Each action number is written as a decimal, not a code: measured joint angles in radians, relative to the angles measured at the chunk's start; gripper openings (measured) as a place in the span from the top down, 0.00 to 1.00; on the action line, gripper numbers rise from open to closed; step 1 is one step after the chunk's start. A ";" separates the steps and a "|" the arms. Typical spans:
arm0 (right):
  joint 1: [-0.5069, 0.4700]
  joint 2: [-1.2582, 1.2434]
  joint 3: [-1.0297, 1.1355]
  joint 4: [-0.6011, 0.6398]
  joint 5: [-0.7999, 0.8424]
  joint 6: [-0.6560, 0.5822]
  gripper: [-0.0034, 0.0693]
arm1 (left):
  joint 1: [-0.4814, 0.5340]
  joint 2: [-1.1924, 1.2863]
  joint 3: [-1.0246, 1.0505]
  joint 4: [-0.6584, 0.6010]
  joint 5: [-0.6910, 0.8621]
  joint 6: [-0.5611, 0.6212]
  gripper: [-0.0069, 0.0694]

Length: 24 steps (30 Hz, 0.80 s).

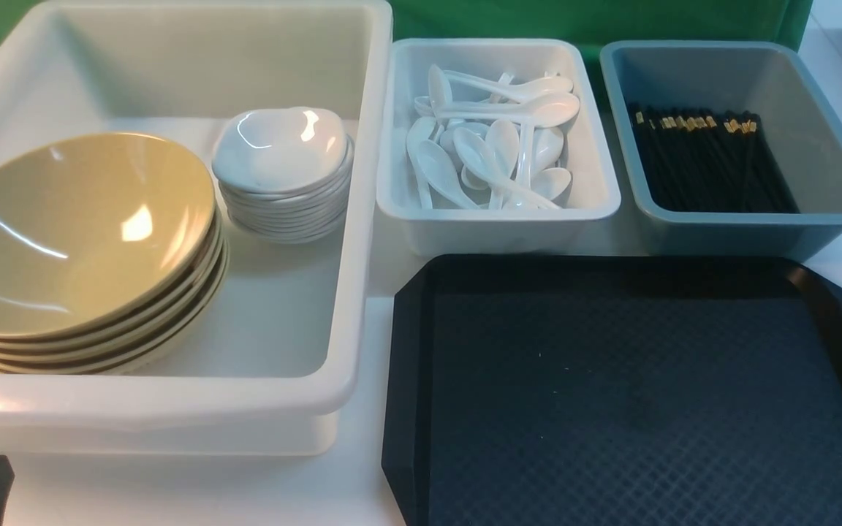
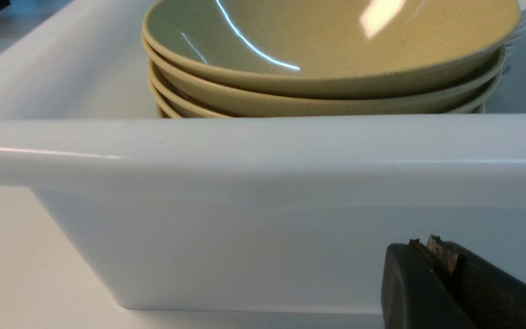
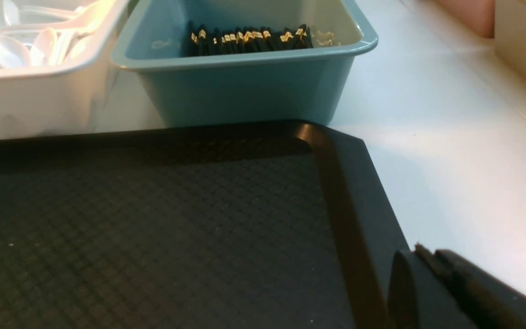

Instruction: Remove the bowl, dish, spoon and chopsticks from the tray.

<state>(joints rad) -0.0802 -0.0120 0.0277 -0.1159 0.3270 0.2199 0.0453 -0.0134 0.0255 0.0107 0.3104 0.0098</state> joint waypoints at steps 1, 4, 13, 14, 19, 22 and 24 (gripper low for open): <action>0.000 0.000 0.000 0.000 0.000 0.000 0.85 | 0.000 0.000 0.000 0.000 0.000 0.000 0.92; 0.000 0.000 0.000 0.000 0.000 0.000 0.85 | 0.001 0.000 0.000 0.000 0.000 0.000 0.92; 0.000 0.000 0.000 0.000 0.000 0.000 0.85 | 0.001 0.000 0.000 0.001 0.000 0.000 0.92; 0.000 0.000 0.000 0.000 0.000 0.000 0.85 | 0.001 0.000 0.000 0.001 0.000 0.000 0.92; 0.000 0.000 0.000 0.000 0.000 0.000 0.85 | 0.001 0.000 0.000 0.001 0.000 0.000 0.92; 0.000 0.000 0.000 0.000 0.000 0.000 0.85 | 0.001 0.000 0.000 0.001 0.000 0.000 0.92; 0.000 0.000 0.000 0.000 0.000 0.000 0.85 | 0.001 0.000 0.000 0.001 0.000 0.000 0.92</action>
<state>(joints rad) -0.0802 -0.0120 0.0277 -0.1159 0.3270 0.2199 0.0467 -0.0134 0.0255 0.0116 0.3104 0.0098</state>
